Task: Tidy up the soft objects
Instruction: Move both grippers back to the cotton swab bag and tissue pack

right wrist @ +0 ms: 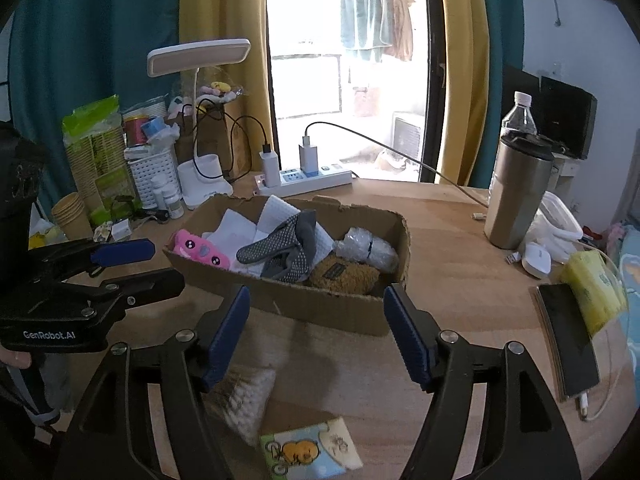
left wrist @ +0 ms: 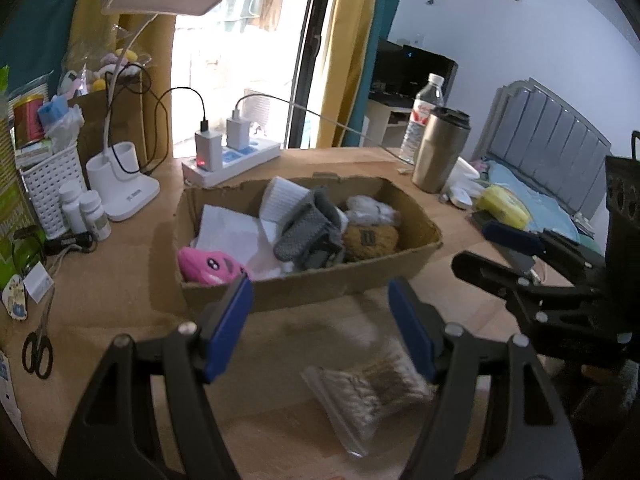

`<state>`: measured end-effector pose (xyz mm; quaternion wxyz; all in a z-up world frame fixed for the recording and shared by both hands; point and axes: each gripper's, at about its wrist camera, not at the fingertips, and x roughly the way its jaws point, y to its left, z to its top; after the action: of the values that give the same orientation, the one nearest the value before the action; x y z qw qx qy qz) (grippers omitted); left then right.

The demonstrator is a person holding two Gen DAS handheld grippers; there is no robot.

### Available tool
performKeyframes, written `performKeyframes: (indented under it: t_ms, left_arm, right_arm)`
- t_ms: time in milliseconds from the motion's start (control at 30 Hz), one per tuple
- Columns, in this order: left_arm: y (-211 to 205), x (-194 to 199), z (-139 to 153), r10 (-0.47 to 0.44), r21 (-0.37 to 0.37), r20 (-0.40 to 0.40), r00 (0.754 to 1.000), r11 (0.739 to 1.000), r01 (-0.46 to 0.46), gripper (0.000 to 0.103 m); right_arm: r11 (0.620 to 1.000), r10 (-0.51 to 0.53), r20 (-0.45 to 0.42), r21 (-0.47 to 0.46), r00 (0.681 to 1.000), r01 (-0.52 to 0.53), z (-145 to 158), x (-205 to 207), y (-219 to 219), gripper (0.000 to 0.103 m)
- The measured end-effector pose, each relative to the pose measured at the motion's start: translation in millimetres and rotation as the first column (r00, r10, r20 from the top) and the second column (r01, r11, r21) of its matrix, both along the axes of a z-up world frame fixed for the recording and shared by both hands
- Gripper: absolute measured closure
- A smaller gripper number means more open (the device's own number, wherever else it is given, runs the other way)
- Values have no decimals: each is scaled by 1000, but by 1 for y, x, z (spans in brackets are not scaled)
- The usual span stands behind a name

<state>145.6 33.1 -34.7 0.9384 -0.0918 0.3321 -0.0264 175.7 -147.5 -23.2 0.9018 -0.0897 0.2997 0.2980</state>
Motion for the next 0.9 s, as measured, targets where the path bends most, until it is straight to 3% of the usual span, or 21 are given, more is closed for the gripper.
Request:
performKeyframes:
  t_ms: [300, 467, 900]
  left_arm:
    - [-16, -14, -6, -25, -3, -13, 1000, 1000, 25, 31]
    - [-24, -20, -15, -35, -8, -32, 999, 999, 34, 31]
    - [-41, -29, -37, -43, -8, -85, 995, 999, 43, 31]
  right_arm:
    - [1000, -16, -24, -15, 1000, 16, -14, -17, -14, 29]
    - [999, -24, -44, -25, 999, 23, -24, -25, -23, 24]
    - [997, 16, -106, -72, 994, -23, -55, -35, -31, 23]
